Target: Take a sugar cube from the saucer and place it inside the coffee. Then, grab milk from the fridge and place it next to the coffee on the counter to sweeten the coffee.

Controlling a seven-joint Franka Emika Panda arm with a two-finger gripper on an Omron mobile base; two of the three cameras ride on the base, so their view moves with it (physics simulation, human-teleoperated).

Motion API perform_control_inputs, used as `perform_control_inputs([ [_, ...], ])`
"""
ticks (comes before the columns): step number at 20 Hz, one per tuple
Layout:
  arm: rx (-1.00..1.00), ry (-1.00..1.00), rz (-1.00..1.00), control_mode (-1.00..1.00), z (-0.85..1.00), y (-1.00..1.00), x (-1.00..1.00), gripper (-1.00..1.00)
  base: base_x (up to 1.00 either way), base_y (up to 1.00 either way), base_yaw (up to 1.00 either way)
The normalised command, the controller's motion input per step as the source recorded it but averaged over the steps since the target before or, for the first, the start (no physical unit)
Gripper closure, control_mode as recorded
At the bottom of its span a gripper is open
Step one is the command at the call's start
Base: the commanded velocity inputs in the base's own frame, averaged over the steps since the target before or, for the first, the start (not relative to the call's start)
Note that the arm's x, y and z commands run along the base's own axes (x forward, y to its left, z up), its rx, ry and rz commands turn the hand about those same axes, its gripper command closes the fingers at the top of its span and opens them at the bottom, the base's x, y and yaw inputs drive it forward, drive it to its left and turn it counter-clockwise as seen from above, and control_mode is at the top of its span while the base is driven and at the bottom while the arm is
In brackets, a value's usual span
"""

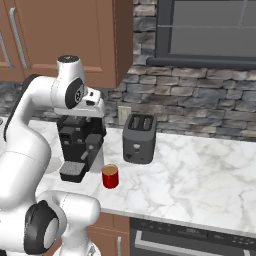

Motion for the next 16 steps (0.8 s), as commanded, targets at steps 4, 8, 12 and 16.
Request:
perform_control_inputs([
  [4, -0.01, -0.05, 0.04, -1.0, 0.0, 0.15, -0.29, -1.0, 0.0, 0.0, 0.0],
  [8, -0.15, -0.26, 0.08, -1.0, 0.0, 0.77, -0.88, -1.0, 0.0, 0.0, 0.0],
  [12, -0.06, -0.23, 0.08, -1.0, -0.06, 1.0, -0.8, -1.0, 0.0, 0.0, 0.0],
  [16, -0.03, -0.23, 0.02, -1.0, -0.22, 1.0, -0.94, -1.0, 0.0, 0.0, 0.0],
])
